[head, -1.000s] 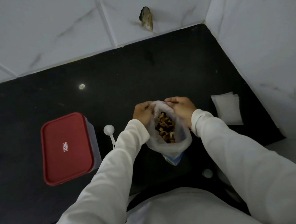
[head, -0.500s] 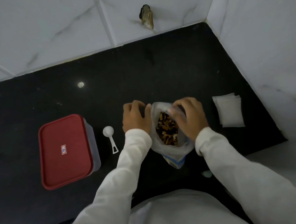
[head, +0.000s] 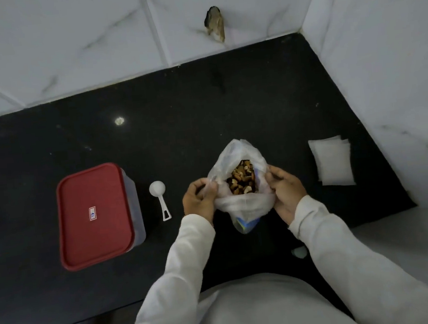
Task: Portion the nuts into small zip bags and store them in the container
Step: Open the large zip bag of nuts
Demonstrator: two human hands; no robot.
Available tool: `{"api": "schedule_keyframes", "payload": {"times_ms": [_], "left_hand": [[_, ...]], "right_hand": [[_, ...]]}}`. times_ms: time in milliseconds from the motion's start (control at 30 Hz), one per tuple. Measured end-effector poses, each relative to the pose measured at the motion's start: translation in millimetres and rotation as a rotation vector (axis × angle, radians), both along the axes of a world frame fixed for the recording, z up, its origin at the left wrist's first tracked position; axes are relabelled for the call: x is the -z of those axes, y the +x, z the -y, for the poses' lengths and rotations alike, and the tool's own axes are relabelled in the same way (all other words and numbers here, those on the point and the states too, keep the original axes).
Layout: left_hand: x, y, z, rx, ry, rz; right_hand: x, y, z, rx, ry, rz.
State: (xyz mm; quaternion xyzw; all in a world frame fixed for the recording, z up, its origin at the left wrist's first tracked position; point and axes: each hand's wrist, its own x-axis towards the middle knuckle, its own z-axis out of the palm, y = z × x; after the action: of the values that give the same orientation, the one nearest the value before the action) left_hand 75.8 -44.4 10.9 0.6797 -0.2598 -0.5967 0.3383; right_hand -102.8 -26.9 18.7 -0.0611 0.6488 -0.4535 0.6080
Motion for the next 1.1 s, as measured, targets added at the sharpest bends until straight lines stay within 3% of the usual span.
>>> {"api": "schedule_keyframes", "payload": {"times_ms": [67,167,267,367,533,600,733,833,967,1100], "left_hand": [[0,-1,0,-0.006,0.032,-0.027],[-15,-5,-13,0.136,0.022,0.182],[-29,-11,-37,0.325,0.046,0.328],[-26,-22,-53,0.354,0.181,0.232],[-2,-20,-64,0.41,0.168,0.212],[3,-17,-63,0.416,0.137,0.186],[-3,-19,-51,0.301,-0.056,0.327],[-10,-28,-40,0.24,-0.047,0.268],[-18,-35,-25,0.184,-0.033,0.2],[-19,-38,-18,0.271,-0.069,0.173]], "right_hand": [[-1,1,0,-0.027,-0.009,-0.058],[-7,-3,-10,-0.194,-0.014,-0.413],[-15,-1,-32,-0.323,0.01,-0.582],[-16,11,-48,-0.411,-0.022,-0.542],[-6,17,-54,-0.569,0.006,-0.637],[-6,15,-54,-0.542,-0.018,-0.602],[-12,4,-43,-0.457,-0.012,-0.525],[-11,-2,-31,-0.422,0.022,-0.449],[-10,-3,-22,-0.419,-0.021,-0.505],[-12,-10,-19,-0.421,-0.082,-0.529]]}}
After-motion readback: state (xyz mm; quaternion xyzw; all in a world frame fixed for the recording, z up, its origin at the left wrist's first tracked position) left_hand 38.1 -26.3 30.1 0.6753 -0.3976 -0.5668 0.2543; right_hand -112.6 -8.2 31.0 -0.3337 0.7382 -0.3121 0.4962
